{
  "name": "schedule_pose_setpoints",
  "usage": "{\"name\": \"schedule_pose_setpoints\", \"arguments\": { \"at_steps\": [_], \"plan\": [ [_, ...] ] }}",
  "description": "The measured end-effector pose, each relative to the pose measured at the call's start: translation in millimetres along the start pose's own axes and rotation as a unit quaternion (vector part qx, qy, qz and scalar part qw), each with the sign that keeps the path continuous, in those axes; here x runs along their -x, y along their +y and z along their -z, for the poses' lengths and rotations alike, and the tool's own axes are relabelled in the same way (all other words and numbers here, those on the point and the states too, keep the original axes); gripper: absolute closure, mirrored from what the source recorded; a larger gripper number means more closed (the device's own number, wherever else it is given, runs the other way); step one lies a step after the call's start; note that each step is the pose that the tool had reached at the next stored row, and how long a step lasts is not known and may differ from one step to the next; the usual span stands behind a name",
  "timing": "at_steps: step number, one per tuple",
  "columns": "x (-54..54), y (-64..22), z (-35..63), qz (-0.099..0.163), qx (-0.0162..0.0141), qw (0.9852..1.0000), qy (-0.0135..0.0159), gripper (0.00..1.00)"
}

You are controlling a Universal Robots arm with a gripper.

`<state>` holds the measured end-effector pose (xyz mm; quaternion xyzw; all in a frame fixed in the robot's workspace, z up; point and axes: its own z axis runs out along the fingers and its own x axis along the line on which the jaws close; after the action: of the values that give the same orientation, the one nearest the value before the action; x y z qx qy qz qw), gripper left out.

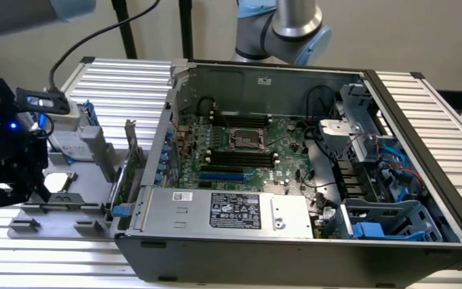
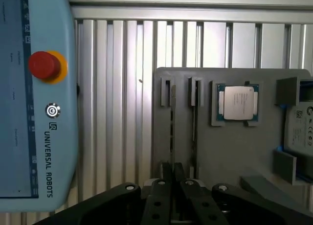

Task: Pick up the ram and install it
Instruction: 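Pick up the ram and move it above insertion slot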

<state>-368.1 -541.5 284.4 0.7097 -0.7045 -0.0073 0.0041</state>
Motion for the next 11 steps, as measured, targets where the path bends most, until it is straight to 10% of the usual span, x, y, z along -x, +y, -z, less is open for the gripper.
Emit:
{"name": "schedule_pose_setpoints", "arguments": {
  "at_steps": [11],
  "plan": [
    [0.2,-19.2,50.3,0.008,0.0005,1.0,0.0002,0.86]
  ]
}}
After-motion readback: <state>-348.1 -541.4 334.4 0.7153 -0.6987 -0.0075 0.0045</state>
